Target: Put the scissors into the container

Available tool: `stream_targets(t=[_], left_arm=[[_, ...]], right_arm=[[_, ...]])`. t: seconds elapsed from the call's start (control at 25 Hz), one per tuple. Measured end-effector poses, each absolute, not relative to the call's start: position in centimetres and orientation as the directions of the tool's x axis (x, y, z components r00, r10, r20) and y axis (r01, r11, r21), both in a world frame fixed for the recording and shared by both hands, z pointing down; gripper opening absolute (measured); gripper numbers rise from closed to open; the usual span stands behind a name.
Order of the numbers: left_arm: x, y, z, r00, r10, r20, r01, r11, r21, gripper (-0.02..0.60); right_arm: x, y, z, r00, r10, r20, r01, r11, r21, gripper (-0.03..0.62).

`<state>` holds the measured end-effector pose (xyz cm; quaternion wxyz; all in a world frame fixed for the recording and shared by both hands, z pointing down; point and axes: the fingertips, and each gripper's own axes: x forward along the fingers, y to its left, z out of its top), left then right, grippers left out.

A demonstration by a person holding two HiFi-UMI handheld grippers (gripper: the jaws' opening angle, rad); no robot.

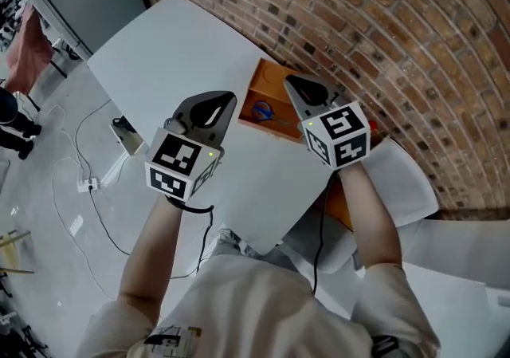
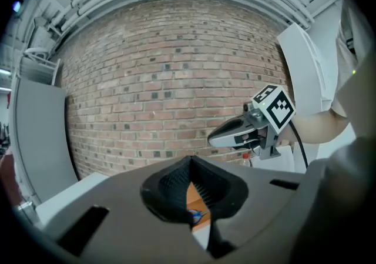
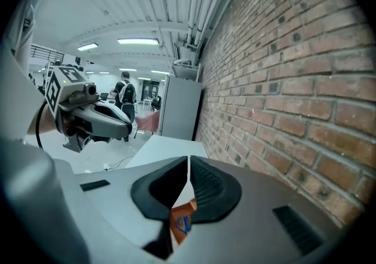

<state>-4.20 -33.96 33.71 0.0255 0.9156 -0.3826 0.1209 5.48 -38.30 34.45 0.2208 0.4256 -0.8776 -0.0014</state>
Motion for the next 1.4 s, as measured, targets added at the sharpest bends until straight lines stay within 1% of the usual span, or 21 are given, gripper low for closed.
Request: stream_targets(t=[0.16, 0.32, 0.52, 0.64, 0.76, 0.92, 1.12, 1.2, 1.32, 1.4], left_arm=[[-4.1, -32.2, 30.0, 0.689, -0.698, 0.192, -0.696, -0.712, -0.09, 0.008], [-3.3, -29.6, 26.1, 0.734, -0.67, 0.109, -0.668, -0.742, -0.064, 0.008], [-3.0, -27.0, 22.7, 0.723, -0.687, 0.071, -0.663, -0.719, -0.207, 0.008], [-2.9, -25.7, 22.1, 0.705, -0.706, 0.069, -0.658, -0.687, -0.309, 0.008], [-2.7, -24.4, 22.5, 0.706, -0.704, 0.077, -0.651, -0.687, -0.323, 0.008], [-2.6, -22.7, 23.2, 0.711, -0.697, 0.09, -0.65, -0.701, -0.295, 0.008], [-2.4, -20.5, 23.4, 0.738, -0.67, 0.078, -0.646, -0.736, -0.203, 0.008], [-2.4, -19.9, 23.5, 0.741, -0.666, 0.082, -0.641, -0.739, -0.209, 0.008], [-2.2, -18.6, 23.1, 0.739, -0.667, 0.089, -0.629, -0.732, -0.261, 0.008], [-2.1, -18.0, 23.1, 0.739, -0.667, 0.095, -0.628, -0.733, -0.259, 0.008]], right_arm=[[5.4, -35.0, 29.6, -0.576, -0.764, 0.291, -0.746, 0.637, 0.194, 0.018], [5.8, -31.6, 25.9, -0.596, -0.773, 0.217, -0.735, 0.634, 0.239, 0.018], [6.7, -27.8, 22.1, -0.615, -0.779, 0.12, -0.747, 0.625, 0.228, 0.017], [7.1, -25.2, 20.8, -0.608, -0.789, 0.08, -0.759, 0.609, 0.232, 0.017], [7.6, -22.8, 20.0, -0.598, -0.8, 0.048, -0.773, 0.592, 0.229, 0.015], [8.5, -20.2, 20.0, -0.586, -0.81, 0.035, -0.792, 0.581, 0.185, 0.012], [8.8, -18.1, 22.4, -0.59, -0.802, 0.09, -0.79, 0.597, 0.138, 0.011], [9.3, -17.7, 23.1, -0.581, -0.808, 0.103, -0.796, 0.59, 0.137, 0.011], [10.6, -17.6, 23.0, -0.555, -0.824, 0.11, -0.809, 0.566, 0.156, 0.011], [11.3, -17.5, 22.7, -0.546, -0.831, 0.107, -0.815, 0.557, 0.16, 0.011]])
